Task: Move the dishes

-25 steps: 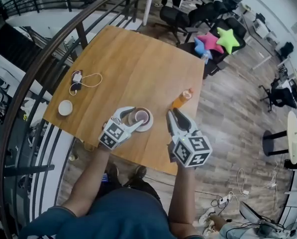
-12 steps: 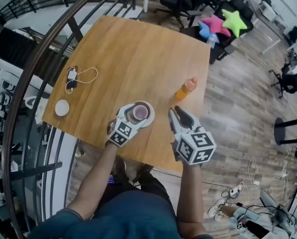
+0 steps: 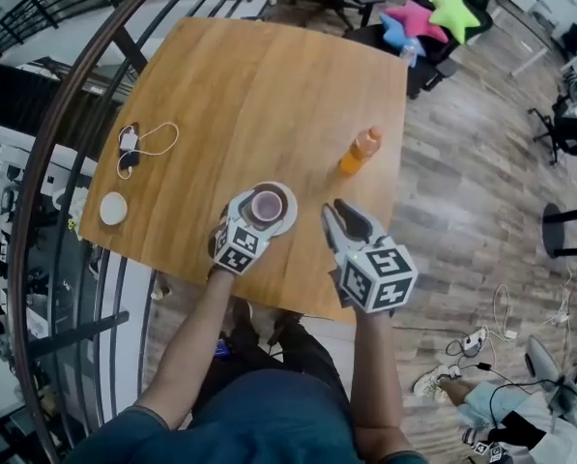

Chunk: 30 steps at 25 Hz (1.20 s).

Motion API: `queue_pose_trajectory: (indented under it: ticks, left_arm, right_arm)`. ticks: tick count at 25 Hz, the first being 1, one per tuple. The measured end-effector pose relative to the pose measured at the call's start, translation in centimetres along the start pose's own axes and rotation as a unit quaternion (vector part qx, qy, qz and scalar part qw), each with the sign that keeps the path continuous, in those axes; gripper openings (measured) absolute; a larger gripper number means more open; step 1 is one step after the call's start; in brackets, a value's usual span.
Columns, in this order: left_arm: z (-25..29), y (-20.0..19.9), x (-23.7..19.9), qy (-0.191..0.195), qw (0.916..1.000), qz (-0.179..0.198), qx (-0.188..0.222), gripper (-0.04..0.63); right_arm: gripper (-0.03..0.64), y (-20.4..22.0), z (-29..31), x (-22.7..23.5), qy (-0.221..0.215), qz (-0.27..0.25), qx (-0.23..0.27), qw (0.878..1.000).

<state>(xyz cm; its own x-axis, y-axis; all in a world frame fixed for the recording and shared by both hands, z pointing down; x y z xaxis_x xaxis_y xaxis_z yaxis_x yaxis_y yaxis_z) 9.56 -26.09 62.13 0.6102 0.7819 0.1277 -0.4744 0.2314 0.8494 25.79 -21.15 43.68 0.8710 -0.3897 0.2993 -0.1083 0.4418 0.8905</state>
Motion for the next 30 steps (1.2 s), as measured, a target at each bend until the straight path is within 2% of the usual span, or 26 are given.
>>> queue_pose_trajectory:
  ticks: [5,8,17,25,30]
  left_arm:
    - [0.6,0.7,-0.1,-0.001,0.9999,-0.011,-0.012,0.367]
    - [0.6,0.9,-0.2,0.002,0.9998,-0.015,-0.010,0.336]
    - [-0.6,-0.2,-0.5,0.005,0.9995,-0.030,0.004,0.334]
    - [-2.6,-1.9,-1.7,0.004,0.9978,-0.057,0.035,0.334]
    - [-3.9,-3.4,-2.6,-0.002,0.9961,-0.056,0.067,0.334]
  right_arm:
    - [0.069,0.8,0.2,0.3,-0.004,0.004,-0.007,1.000]
    - [0.069,1.3,0.3,0.3,-0.005,0.004,-0.010,1.000]
    - [0.069,1.7,0.9,0.0,-0.011,0.004,-0.018,1.000]
    - [0.069,2.4,1.8,-0.5,-0.014,0.009,-0.030,0.999]
    - [0.069,2.8,2.5,-0.9,-0.016,0.011,-0.035,0.999]
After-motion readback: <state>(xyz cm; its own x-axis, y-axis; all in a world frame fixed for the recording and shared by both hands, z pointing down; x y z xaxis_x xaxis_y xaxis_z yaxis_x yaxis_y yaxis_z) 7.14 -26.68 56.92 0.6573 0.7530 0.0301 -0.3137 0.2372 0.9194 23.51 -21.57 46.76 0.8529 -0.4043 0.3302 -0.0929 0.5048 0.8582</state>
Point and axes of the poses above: the fingertips, and each gripper's own axes: z forward along the fingers, x to its right, y out of its underside, the point moved 5 cm from there along -z, backward along the fingers, and after that the axes turned 6 degrees about x, right-handed, at the moved point
